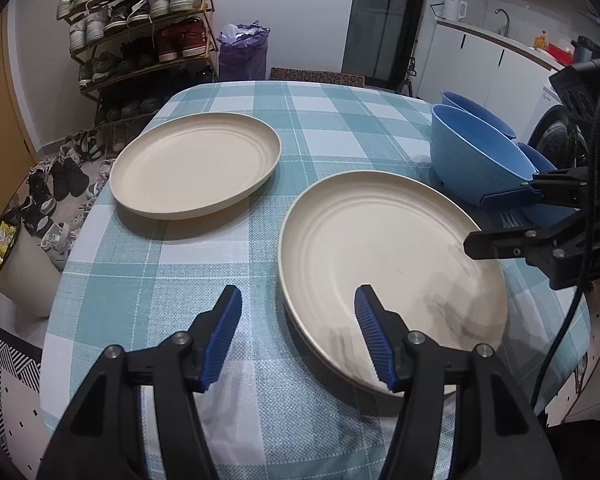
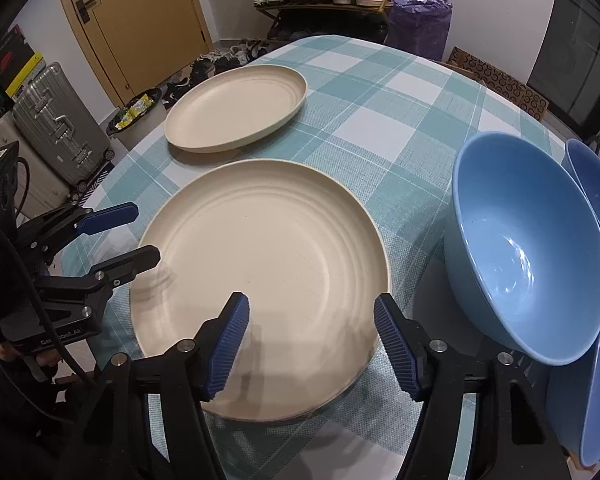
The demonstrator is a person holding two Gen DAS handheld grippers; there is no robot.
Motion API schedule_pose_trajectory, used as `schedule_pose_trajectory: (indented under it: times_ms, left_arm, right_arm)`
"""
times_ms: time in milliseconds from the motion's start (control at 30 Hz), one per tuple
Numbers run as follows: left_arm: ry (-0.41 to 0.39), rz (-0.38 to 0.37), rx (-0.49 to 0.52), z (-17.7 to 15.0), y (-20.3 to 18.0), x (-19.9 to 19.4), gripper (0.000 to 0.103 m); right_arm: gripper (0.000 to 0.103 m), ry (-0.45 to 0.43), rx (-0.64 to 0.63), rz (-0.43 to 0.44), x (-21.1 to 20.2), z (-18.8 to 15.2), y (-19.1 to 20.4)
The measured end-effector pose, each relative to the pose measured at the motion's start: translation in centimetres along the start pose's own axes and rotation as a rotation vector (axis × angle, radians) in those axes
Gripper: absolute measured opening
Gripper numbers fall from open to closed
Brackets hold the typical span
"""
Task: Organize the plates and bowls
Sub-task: 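Withdraw both tools and move them toward the remaining cream plate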
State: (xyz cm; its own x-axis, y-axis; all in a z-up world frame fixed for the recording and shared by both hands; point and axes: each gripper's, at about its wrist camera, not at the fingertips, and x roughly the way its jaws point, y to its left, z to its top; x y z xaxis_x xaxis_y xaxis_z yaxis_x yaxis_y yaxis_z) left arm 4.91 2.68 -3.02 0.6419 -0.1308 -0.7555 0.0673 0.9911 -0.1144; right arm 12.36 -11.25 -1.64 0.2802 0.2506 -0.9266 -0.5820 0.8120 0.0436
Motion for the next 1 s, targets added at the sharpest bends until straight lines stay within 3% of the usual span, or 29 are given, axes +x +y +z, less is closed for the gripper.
schedule_pose_trajectory:
  times_ms: [67,100,133,200,300,500,700,1000]
  left_arm:
    - [-0.006,0.003,0.001,0.1,0.0,0.0,0.062]
    - [-0.008,0.006,-0.001,0.2,0.1,0.0,0.067]
    - [-0.01,0.009,-0.004,0.2,0.1,-0.1,0.08]
    - [-0.021,0.006,-0.017,0.5,0.2,-0.2,0.089]
    - [-0.026,0.001,-0.027,0.8,0.4,-0.2,0.091]
    - [-0.065,-0.003,-0.032,1.5,0.5,-0.6,0.097]
    - [-0.092,0.012,-0.04,2.1,0.9,-0.7,0.103]
    - [-0.125,0.043,-0.076,3.4,2.3,-1.1,0.103]
  right_arm:
    - [0.073,-0.014,0.0,0.018,-0.1,0.0,0.0]
    - [0.073,-0.019,0.001,0.025,-0.2,0.0,0.1]
    - [0.076,-0.023,0.001,0.031,-0.2,0.0,0.1]
    - [0.081,-0.03,0.002,0.038,-0.2,0.0,0.1]
    - [0.083,-0.041,-0.002,0.053,-0.3,0.2,0.2]
    - [0.102,-0.108,-0.007,0.066,-1.1,0.7,0.2]
    - [0.102,-0.219,0.009,0.077,-2.7,1.7,-0.6]
    - [0.102,-0.285,0.009,0.123,-4.3,3.0,-0.7]
